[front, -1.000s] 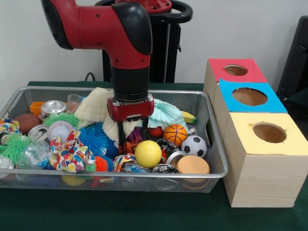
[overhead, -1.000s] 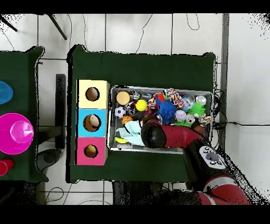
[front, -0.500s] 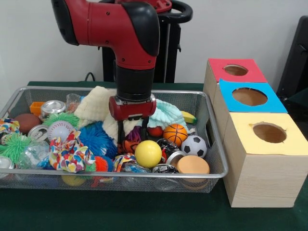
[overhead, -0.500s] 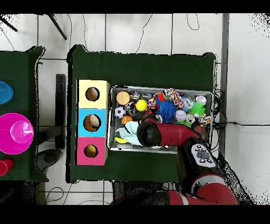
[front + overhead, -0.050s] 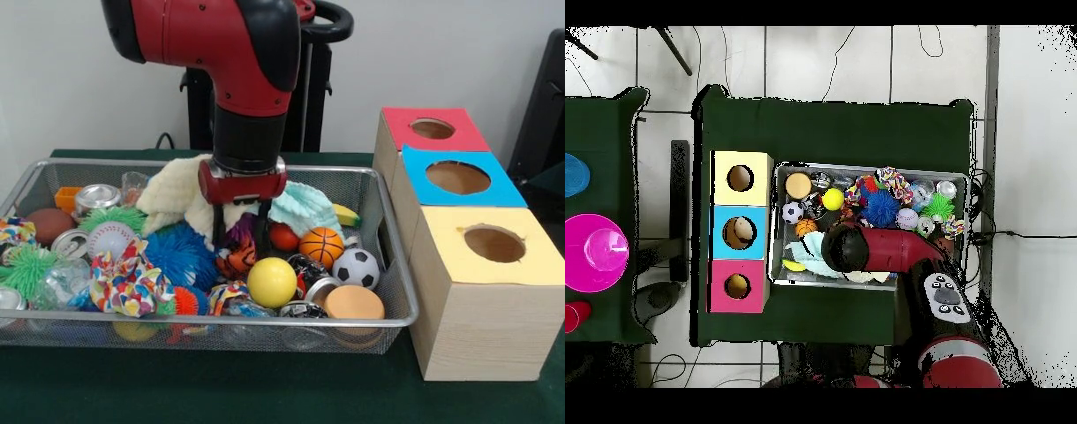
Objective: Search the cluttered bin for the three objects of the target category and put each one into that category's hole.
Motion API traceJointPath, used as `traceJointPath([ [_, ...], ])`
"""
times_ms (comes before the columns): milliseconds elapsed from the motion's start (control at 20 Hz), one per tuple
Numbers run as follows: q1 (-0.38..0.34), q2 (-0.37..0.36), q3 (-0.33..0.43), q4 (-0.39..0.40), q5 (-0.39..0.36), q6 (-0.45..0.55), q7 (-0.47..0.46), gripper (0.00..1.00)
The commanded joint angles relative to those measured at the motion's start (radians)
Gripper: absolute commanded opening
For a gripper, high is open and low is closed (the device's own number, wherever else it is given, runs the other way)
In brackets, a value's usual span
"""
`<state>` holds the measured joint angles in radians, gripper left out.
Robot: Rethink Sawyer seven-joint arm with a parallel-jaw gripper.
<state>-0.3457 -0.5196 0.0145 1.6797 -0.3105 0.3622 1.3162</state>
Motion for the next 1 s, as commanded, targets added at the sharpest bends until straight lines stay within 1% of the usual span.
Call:
traceJointPath([
  [50, 0.008, -0.031, -0.064, -0.012, 0.011, 0.361, 0.051, 1.0],
  [100, 0.008, -0.037, -0.059, -0.012, 0.01, 0.367, 0.052, 1.0],
  [150, -0.016, -0.049, -0.053, 0.007, 0.006, 0.353, 0.044, 1.0],
  [200, -0.013, -0.05, -0.06, 0.007, 0.0, 0.364, 0.051, 1.0],
  [250, -0.032, -0.044, -0.06, 0.001, -0.012, 0.36, 0.041, 1.0],
  [300, -0.035, -0.042, -0.058, -0.001, -0.019, 0.359, 0.043, 1.0],
  [400, -0.049, -0.042, -0.06, 0.017, -0.032, 0.345, 0.044, 1.0],
  [550, -0.068, -0.038, -0.033, 0.025, -0.042, 0.292, 0.039, 1.0],
  [700, -0.095, -0.029, 0.011, 0.03, -0.044, 0.23, 0.023, 1.0],
  [850, -0.145, -0.022, 0.094, 0.048, -0.036, 0.131, -0.004, 1.0],
  [1000, -0.174, -0.027, 0.14, 0.06, -0.038, 0.081, -0.009, 1.0],
])
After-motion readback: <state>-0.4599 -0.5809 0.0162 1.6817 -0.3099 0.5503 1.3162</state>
